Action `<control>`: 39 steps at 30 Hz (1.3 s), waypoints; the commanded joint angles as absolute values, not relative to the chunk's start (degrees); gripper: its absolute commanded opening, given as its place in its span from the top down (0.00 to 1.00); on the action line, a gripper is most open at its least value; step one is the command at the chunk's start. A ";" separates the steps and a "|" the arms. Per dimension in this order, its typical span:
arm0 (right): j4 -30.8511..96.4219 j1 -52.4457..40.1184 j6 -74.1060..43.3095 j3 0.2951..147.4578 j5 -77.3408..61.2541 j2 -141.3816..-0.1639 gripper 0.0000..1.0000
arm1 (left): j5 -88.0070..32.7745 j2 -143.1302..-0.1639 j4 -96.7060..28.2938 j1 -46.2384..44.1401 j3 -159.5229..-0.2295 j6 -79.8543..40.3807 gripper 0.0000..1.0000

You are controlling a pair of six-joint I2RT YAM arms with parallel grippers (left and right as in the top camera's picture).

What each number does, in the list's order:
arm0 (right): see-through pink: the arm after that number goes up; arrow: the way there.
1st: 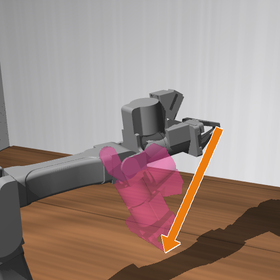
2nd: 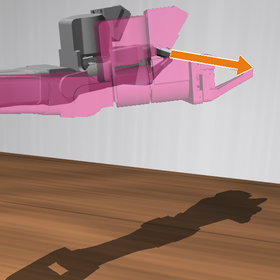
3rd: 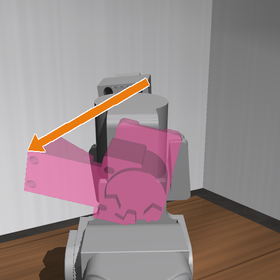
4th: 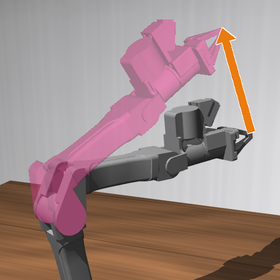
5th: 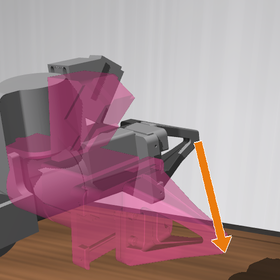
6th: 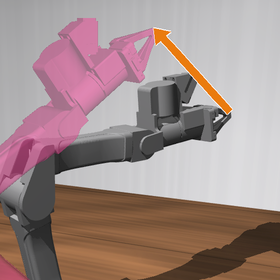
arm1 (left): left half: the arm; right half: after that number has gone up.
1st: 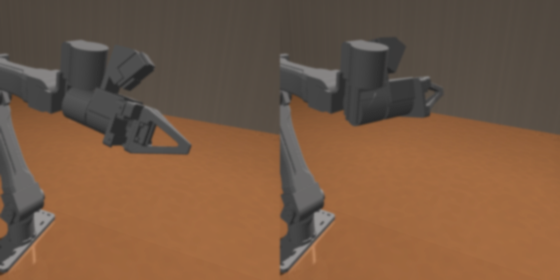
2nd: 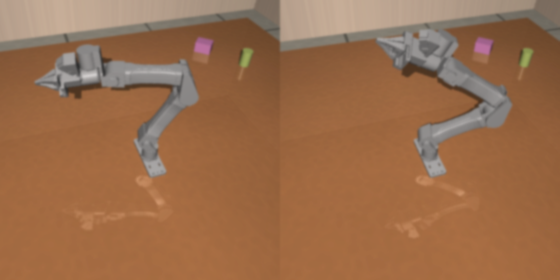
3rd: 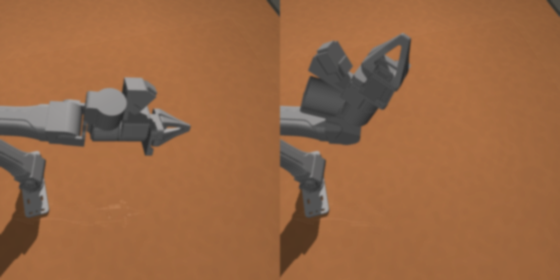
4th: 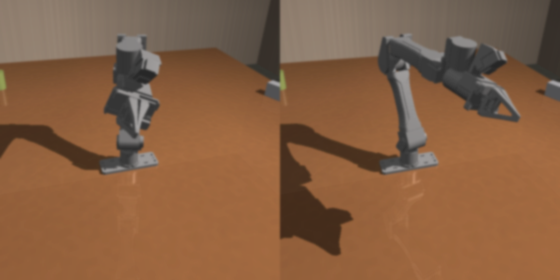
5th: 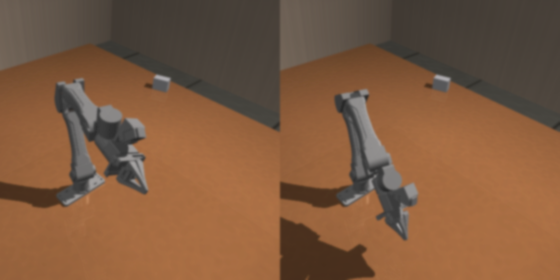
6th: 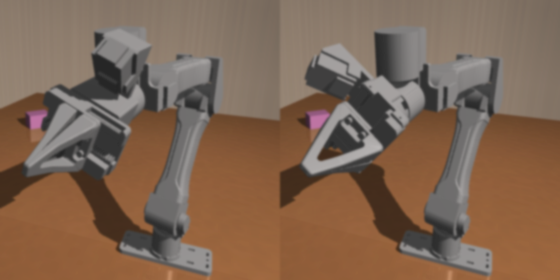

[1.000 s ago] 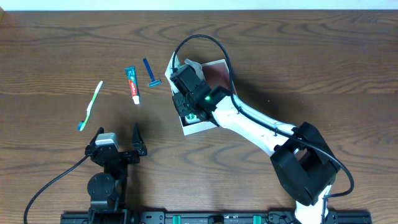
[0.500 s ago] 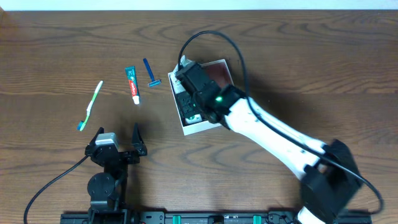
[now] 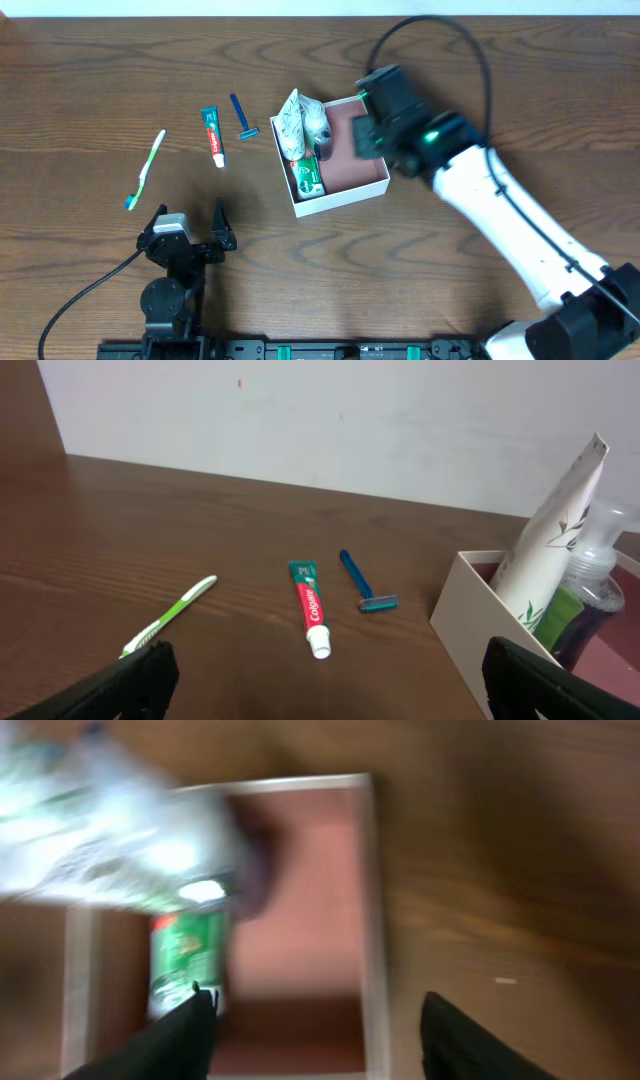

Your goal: Pack container

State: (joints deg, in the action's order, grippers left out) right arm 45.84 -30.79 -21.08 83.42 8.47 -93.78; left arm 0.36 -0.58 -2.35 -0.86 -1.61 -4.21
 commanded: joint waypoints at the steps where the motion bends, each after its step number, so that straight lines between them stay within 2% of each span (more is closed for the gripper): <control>1: 45.30 -26.15 -17.34 83.55 6.79 -95.20 0.48 | 1.04 -0.16 -4.10 -0.69 -0.23 -3.46 0.02; 5: 42.76 -23.94 -13.89 83.55 5.56 -97.86 0.68 | 1.04 -0.16 -4.10 -0.69 -0.23 -3.46 0.02; 6: 42.02 -23.94 -13.04 83.55 5.54 -99.09 0.76 | 1.04 -0.16 -4.10 -0.69 -0.23 -3.46 0.02; 8: 41.30 -23.99 -12.08 83.55 5.52 -100.90 0.82 | 1.04 -0.16 -4.10 -0.69 -0.23 -3.46 0.02; 14: 39.33 -24.08 -11.46 83.55 2.59 -107.20 0.84 | 1.04 -0.16 -4.10 -0.69 -0.23 -3.46 0.02; 28: 37.93 -24.08 -10.31 83.55 0.36 -109.80 0.66 | 1.04 -0.16 -4.10 -0.69 -0.23 -3.46 0.02; 35: 36.91 -24.01 -9.30 83.57 -0.49 -109.73 0.48 | 1.04 -0.16 -4.10 -0.69 -0.23 -3.46 0.02; 39: 36.27 -23.90 -9.30 83.70 -0.47 -109.71 0.44 | 1.04 -0.16 -4.10 -0.69 -0.23 -3.46 0.02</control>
State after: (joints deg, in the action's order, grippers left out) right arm 36.80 -24.03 -9.78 83.42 2.11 -109.62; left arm 0.36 -0.58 -2.35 -0.86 -1.61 -4.21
